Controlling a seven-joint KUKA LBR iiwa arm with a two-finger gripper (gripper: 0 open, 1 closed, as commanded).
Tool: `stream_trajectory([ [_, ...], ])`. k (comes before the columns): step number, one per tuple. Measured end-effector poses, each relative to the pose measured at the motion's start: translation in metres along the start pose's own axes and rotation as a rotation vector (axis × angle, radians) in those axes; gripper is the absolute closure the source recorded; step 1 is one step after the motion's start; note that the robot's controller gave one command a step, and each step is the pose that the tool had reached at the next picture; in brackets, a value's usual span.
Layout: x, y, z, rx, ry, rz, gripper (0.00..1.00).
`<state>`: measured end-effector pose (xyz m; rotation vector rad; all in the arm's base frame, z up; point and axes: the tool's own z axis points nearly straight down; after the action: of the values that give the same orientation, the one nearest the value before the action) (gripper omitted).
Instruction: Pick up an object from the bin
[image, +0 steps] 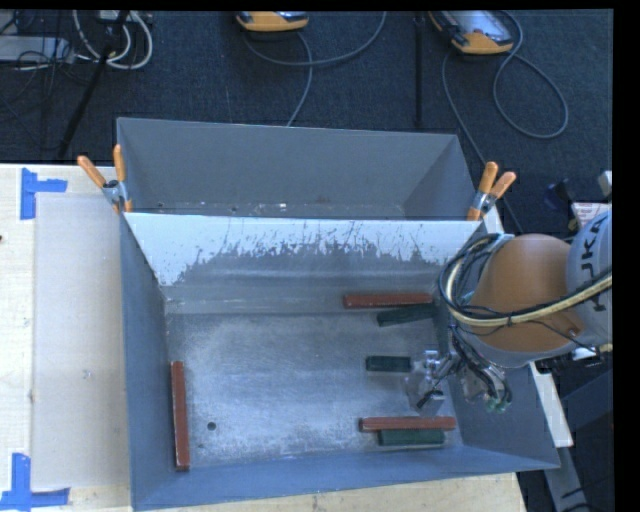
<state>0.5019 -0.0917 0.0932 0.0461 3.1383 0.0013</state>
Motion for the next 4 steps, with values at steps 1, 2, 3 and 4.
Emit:
stream_trajectory([
  [1, 0.001, -0.001, 0.001, 0.000, 0.003, 0.004, 0.00],
  [2, -0.008, 0.060, 0.023, 0.000, 0.002, -0.016, 0.00],
  [3, 0.026, 0.043, 0.022, 0.000, -0.003, 0.019, 0.00],
  [4, 0.027, 0.043, 0.022, 0.000, 0.006, 0.019, 1.00],
])
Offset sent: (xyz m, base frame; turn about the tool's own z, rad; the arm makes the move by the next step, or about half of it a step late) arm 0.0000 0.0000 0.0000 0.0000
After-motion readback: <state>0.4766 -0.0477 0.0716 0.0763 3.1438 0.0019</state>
